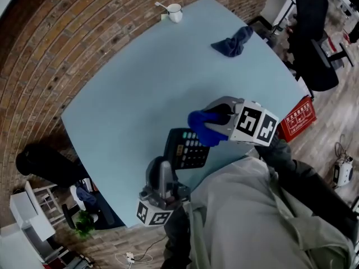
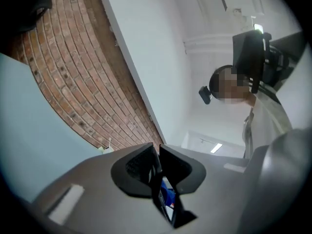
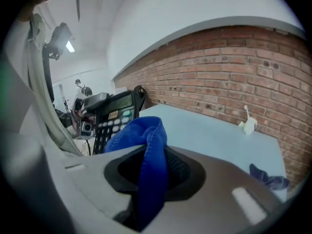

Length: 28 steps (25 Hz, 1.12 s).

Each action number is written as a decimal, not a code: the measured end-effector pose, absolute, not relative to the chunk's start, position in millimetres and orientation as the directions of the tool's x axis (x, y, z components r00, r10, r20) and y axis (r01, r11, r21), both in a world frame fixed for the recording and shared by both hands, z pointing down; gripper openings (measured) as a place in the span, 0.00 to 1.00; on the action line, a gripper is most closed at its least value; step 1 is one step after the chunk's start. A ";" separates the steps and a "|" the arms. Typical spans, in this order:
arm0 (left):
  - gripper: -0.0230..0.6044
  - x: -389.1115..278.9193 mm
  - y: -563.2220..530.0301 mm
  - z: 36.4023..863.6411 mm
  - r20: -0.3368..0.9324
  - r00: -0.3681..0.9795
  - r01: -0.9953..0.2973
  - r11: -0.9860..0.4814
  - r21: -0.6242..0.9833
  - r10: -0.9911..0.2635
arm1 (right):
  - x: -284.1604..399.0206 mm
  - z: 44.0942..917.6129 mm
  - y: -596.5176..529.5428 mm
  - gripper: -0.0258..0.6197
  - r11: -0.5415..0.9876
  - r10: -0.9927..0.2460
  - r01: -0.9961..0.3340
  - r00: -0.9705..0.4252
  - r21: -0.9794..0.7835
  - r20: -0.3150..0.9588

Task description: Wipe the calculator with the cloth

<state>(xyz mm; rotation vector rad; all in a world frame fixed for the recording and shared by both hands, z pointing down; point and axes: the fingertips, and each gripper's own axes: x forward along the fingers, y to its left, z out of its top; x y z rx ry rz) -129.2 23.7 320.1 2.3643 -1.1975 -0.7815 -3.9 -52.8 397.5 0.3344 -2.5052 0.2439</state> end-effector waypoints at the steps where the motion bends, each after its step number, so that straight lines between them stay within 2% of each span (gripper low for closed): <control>1: 0.10 -132.5 22.7 319.9 -0.318 0.472 -0.600 -0.564 0.567 -0.822 | 1.7 403.2 -52.0 0.18 0.949 -0.168 -0.292 -0.787 -0.118 0.593; 4: 0.10 -130.6 17.6 324.7 -0.332 0.471 -0.554 -0.567 0.610 -0.818 | -0.2 390.2 -54.5 0.18 0.949 -0.176 -0.290 -0.816 -0.126 0.551; 8: 0.10 -105.9 12.4 332.1 -0.316 0.519 -0.515 -0.585 0.626 -0.794 | -26.8 341.0 -66.3 0.18 0.952 -0.273 -0.305 -0.885 -0.029 0.377; 10: 0.10 -103.2 12.7 333.9 -0.311 0.512 -0.508 -0.574 0.642 -0.801 | -29.0 335.9 -66.4 0.18 0.950 -0.281 -0.311 -0.896 -0.033 0.344; 15: 0.10 -139.6 14.4 337.7 -0.320 0.414 -0.530 -0.512 0.676 -0.852 | -1.2 386.8 -44.5 0.18 0.948 -0.180 -0.278 -0.868 -0.153 0.462; 21: 0.10 -177.1 12.6 344.1 -0.365 0.255 -0.489 -0.445 0.750 -0.895 | 13.6 404.3 -28.7 0.18 0.926 -0.197 -0.321 -0.861 -0.201 0.468; 24: 0.10 -177.6 11.9 345.2 -0.388 0.204 -0.430 -0.439 0.789 -0.899 | -1.2 400.3 -9.4 0.18 0.941 -0.153 -0.273 -0.867 -0.197 0.474; 28: 0.10 -176.9 9.6 344.3 -0.415 0.150 -0.360 -0.441 0.823 -0.897 | -33.3 409.5 32.8 0.18 0.970 -0.005 -0.126 -0.865 -0.208 0.501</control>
